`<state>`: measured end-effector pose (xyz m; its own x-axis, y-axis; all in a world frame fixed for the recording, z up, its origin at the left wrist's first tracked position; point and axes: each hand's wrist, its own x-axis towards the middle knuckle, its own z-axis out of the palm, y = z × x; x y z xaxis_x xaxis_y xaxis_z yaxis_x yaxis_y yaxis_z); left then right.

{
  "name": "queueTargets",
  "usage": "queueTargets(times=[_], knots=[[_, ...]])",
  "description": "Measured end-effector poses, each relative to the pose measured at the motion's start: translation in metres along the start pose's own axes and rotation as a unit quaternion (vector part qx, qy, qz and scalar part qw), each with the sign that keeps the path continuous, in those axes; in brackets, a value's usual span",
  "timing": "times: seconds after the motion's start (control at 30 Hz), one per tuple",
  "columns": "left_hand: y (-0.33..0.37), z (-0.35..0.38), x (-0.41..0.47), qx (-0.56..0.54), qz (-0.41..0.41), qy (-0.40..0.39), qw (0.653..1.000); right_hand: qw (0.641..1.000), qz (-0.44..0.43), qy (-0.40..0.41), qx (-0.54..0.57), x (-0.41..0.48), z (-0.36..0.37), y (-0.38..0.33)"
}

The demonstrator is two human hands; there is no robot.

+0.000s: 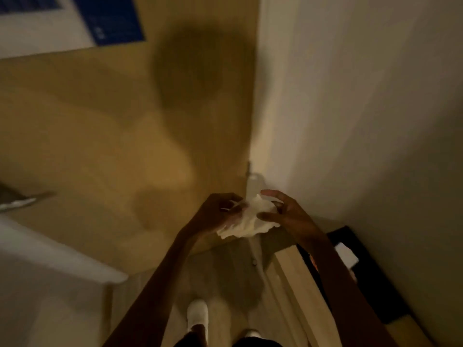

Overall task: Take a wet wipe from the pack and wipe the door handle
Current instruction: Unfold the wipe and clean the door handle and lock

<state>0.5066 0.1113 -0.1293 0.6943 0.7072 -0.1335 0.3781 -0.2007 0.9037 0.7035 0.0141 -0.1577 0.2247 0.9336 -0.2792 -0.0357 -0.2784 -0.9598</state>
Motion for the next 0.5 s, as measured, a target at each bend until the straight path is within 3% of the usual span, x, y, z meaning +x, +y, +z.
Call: queueTargets(times=[0.23, 0.5], knots=[[-0.046, -0.088, -0.096, -0.11, -0.04, 0.147, 0.982, 0.98, -0.066, -0.116, -0.149, 0.036, 0.121, -0.028], [-0.096, -0.182, -0.199, -0.129, -0.039, 0.22, 0.966, 0.975, -0.047, -0.2, -0.082, 0.028, 0.242, -0.052]])
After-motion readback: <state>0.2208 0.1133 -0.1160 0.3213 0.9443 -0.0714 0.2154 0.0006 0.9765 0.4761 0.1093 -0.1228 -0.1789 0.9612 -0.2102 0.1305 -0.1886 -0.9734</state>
